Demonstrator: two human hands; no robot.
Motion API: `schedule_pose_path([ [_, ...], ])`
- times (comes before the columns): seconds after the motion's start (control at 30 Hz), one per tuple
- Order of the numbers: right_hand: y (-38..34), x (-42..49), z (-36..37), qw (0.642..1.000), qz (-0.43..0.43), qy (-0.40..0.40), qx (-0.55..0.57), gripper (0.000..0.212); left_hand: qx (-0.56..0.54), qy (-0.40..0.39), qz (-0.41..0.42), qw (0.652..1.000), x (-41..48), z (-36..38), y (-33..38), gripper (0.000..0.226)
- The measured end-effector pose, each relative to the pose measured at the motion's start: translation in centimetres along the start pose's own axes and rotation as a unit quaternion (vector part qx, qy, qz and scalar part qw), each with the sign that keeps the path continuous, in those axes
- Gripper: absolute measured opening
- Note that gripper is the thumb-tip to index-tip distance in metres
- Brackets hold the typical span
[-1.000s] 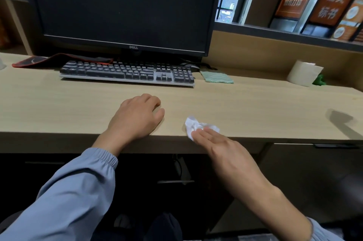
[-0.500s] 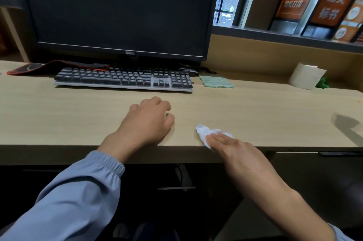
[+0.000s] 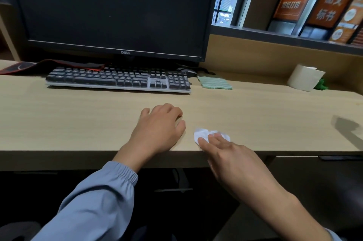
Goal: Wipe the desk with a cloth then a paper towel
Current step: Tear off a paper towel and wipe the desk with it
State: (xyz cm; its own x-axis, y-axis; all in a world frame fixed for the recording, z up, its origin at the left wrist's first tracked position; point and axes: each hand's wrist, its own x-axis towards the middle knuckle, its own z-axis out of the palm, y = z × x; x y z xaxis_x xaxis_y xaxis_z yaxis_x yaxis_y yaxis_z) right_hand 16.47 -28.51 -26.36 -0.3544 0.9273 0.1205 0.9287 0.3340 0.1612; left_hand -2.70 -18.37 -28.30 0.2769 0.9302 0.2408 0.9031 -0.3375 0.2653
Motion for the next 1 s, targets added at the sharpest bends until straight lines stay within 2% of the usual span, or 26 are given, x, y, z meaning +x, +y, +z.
schedule_pose_path([
  [0.1, 0.3, 0.1, -0.4, 1.0, -0.004, -0.019, 0.019, 0.063, 0.002, 0.001, 0.0, 1.0, 0.0, 0.1, 0.0, 0.041],
  [0.33, 1.6, 2.7, -0.8, 0.998, -0.053, -0.017, -0.009, 0.036, 0.009, -0.002, 0.002, 1.0, 0.0, 0.1, 0.2, 0.043],
  [0.53, 2.2, 7.5, -1.6, 0.997, -0.028, -0.023, -0.072, 0.043, 0.002, -0.007, 0.0, 1.0, -0.2, 0.0, 0.3, 0.042],
  [0.7, 4.5, 11.3, -0.6, 0.998, -0.003, -0.022, -0.051, 0.037, -0.026, -0.017, -0.004, 1.0, -0.2, -0.2, 0.2, 0.044],
  [0.83, 6.3, 15.6, 0.1, 0.998, 0.007, -0.059, -0.023, 0.04, -0.015, -0.03, -0.011, 0.999, 0.0, -0.1, 0.1, 0.053],
  [1.0, 7.9, 20.5, 0.2, 0.996, 0.013, -0.081, -0.032, 0.046, -0.016, -0.028, -0.008, 0.999, -0.1, -0.2, 0.2, 0.051],
])
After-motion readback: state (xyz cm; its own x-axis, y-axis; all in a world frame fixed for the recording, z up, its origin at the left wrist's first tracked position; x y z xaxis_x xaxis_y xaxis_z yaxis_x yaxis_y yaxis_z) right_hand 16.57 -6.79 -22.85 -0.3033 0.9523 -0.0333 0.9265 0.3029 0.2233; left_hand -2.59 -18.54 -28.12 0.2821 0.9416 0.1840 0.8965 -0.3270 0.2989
